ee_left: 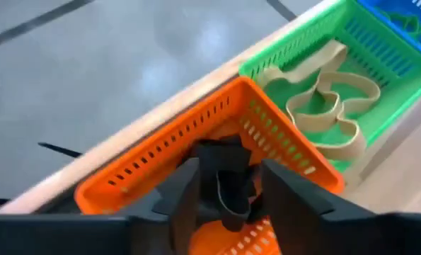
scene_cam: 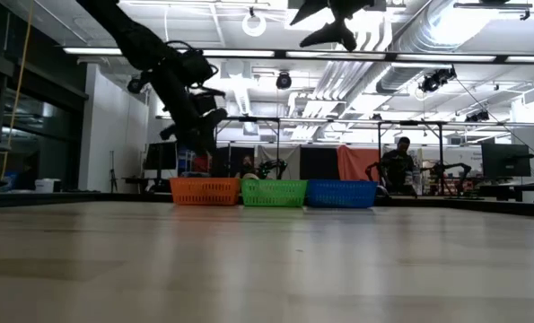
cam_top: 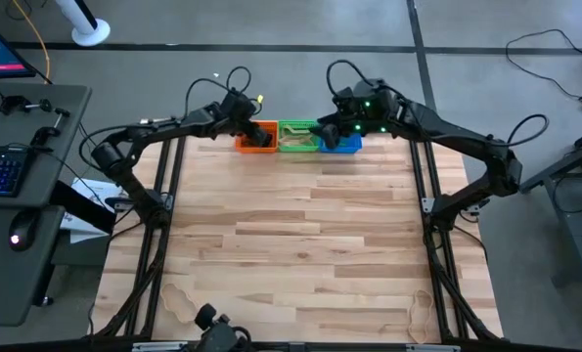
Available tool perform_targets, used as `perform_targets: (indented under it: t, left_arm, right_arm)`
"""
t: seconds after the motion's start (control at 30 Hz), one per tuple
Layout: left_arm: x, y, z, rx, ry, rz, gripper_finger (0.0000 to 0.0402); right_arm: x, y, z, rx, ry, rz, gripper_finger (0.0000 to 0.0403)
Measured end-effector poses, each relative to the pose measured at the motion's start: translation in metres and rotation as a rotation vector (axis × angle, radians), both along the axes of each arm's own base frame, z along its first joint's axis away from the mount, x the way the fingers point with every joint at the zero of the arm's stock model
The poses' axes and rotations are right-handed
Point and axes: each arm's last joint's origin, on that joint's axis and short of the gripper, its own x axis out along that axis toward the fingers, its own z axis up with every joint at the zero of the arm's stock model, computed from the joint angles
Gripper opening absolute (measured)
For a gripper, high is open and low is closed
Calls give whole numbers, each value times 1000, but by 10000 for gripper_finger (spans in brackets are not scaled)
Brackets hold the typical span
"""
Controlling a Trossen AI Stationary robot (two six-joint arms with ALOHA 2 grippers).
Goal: Sort rubber bands into baskets
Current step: Put the white rubber band into the green basket
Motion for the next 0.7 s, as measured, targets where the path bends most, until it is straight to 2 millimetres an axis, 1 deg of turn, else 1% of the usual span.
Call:
perform_targets:
  t: [0.07, 0.13, 0.2, 0.27, 0.37, 0.43, 0.5, 0.6, 0.7]
  left_arm:
    - [2, 2, 10, -10, 13, 5, 165]
    - [1, 0, 22, -62, 32, -11, 182]
    - [-3, -6, 34, -126, 28, -56, 193]
    - [-7, -16, 41, -202, -15, -123, 198]
    - [-12, -37, 52, -291, -121, -206, 200]
    - [-18, -52, 61, -298, -191, -237, 200]
    - [-22, -65, 68, -287, -244, -245, 200]
    - [-27, -80, 74, -277, -313, -242, 200]
    - [-29, -86, 81, -268, -374, -236, 200]
  right_arm:
    - [-3, 1, -5, 24, 60, -19, 227]
    - [-8, 3, -18, 95, 173, -41, 227]
    - [-15, 11, -39, 221, 328, -15, 227]
    - [-22, 28, -68, 339, 509, 27, 227]
    - [-34, 64, -108, 497, 722, 88, 227]
    - [-42, 93, -129, 615, 804, 143, 227]
    - [-51, 126, -146, 718, 895, 171, 227]
    - [-70, 171, -167, 860, 1066, 120, 227]
    - [-87, 209, -184, 974, 1208, 36, 227]
